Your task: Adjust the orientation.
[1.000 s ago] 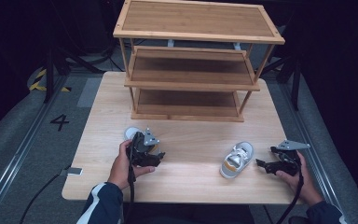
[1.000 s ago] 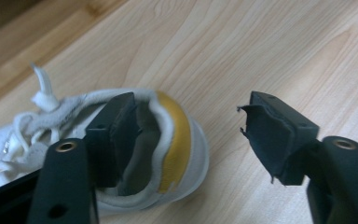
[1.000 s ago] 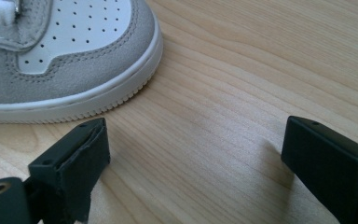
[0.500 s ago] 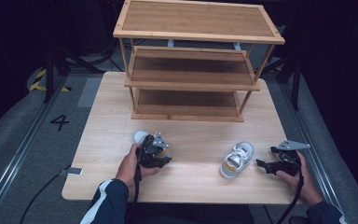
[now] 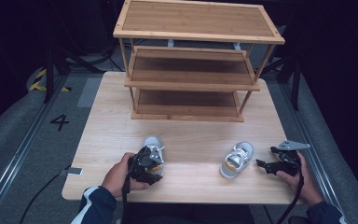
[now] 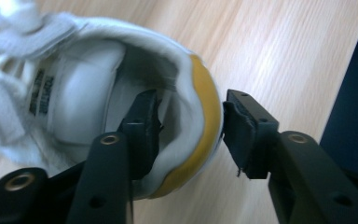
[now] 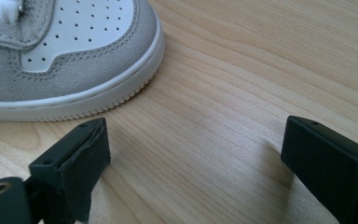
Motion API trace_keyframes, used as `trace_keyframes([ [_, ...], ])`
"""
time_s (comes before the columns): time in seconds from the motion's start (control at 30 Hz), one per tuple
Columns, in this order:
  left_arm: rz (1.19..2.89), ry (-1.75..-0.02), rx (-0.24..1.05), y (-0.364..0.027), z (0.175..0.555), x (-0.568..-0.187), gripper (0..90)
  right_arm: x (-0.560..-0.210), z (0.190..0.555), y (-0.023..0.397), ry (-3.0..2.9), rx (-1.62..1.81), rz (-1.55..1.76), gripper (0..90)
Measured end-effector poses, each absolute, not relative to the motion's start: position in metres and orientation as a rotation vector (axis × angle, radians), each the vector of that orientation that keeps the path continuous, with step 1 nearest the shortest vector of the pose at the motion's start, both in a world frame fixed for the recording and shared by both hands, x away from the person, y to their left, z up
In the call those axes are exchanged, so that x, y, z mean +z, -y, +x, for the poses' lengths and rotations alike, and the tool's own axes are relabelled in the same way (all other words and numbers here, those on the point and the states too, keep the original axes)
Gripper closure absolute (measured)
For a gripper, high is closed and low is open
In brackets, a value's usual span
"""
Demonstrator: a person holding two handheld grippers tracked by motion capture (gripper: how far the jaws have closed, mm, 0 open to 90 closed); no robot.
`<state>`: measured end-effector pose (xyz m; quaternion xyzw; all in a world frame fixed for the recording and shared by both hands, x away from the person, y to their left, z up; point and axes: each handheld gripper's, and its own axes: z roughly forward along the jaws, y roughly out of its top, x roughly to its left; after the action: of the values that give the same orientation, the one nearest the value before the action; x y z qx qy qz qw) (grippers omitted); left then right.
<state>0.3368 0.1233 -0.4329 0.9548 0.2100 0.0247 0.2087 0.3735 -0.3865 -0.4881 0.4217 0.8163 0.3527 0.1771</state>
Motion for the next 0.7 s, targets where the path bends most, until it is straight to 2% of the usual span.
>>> trace_keyframes([
  [0.13, 2.655, -0.581, 0.062, -0.1262, 0.3364, -0.4329, 49.7, -0.4881, 0.3735, 0.3865, -2.310, 0.998, 1.193, 8.1],
  [0.27, 2.654, -0.599, 0.063, -0.1203, 0.3364, -0.4355, 39.8, -0.4881, 0.3735, 0.3865, -2.310, 0.998, 1.193, 8.1],
  [0.37, 2.665, -0.582, 0.053, -0.1193, 0.3369, -0.4380, 39.1, -0.4881, 0.3735, 0.3865, -2.310, 0.998, 1.194, 8.1],
  [0.43, 2.667, -0.585, 0.065, -0.1202, 0.3376, -0.4394, 43.9, -0.4881, 0.3735, 0.3865, -2.311, 0.999, 1.193, 8.1],
  [0.47, 2.658, -0.591, 0.060, -0.1220, 0.3392, -0.4388, 51.4, -0.4882, 0.3735, 0.3866, -2.311, 0.999, 1.193, 8.1],
  [0.5, 2.658, -0.591, 0.060, -0.1220, 0.3392, -0.4388, 54.8, -0.4882, 0.3735, 0.3866, -2.311, 0.999, 1.193, 8.1],
  [0.7, 2.643, -0.543, -0.006, -0.1236, 0.3437, -0.4389, 61.3, -0.4882, 0.3735, 0.3866, -2.311, 0.999, 1.193, 8.0],
])
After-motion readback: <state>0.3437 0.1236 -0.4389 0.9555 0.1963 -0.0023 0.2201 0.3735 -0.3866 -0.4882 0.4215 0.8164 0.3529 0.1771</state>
